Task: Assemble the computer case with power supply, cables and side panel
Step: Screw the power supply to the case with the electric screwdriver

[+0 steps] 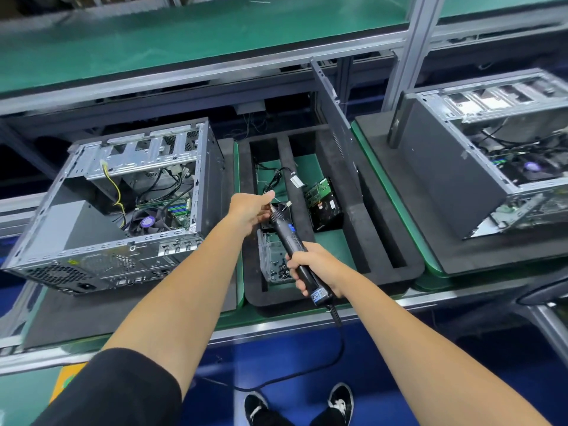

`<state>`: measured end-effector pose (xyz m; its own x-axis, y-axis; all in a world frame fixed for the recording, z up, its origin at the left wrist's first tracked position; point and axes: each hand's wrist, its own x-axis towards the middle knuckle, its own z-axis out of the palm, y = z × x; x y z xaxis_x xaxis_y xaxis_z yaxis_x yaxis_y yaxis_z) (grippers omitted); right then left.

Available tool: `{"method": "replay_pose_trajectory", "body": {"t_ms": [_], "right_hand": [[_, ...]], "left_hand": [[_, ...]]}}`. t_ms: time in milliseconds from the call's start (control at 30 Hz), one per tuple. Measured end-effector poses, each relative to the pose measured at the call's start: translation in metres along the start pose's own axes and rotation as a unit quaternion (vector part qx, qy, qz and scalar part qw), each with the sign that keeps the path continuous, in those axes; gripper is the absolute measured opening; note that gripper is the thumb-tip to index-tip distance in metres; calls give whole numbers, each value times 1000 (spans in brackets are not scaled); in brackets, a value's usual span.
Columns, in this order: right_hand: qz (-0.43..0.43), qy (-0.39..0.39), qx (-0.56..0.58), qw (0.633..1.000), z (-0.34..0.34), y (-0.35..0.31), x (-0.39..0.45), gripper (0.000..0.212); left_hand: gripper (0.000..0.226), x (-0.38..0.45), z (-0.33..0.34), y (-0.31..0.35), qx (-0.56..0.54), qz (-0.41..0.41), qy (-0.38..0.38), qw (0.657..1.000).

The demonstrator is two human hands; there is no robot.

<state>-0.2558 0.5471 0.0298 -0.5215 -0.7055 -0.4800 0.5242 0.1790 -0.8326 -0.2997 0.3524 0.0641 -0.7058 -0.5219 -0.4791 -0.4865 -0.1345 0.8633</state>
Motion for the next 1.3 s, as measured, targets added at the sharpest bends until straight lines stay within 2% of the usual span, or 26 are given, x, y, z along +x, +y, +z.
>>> {"method": "replay_pose_trajectory", "body": {"t_ms": [300,567,733,900,1033,1167,1233,1300], "right_hand": [[-52,43,-13,998,41,-18,-16,27],[-113,95,19,989,147,-25,-23,20],[-147,100,49,983,232,-23,-16,24],[-133,73,55,987,290,-13,-7,27],[-105,36,35,993,321,2,8,32],[-82,2,25,996,346,26,20,40],[-73,-7,11,997,357,40,24,43],[-77,-14,-8,997,366,52,26,36]], "left_hand": [[24,-26,-31,41,34,24,-94,995],[30,-65,-96,53,41,94,-118,988],[26,-83,-164,47,-16,126,-91,988],[16,-90,-227,34,36,146,-32,988],[24,-89,-271,12,45,158,16,986],[30,-90,-306,-18,151,168,84,970],[29,-89,-324,-33,204,162,90,961],[28,-90,-341,-44,268,168,87,945]]}}
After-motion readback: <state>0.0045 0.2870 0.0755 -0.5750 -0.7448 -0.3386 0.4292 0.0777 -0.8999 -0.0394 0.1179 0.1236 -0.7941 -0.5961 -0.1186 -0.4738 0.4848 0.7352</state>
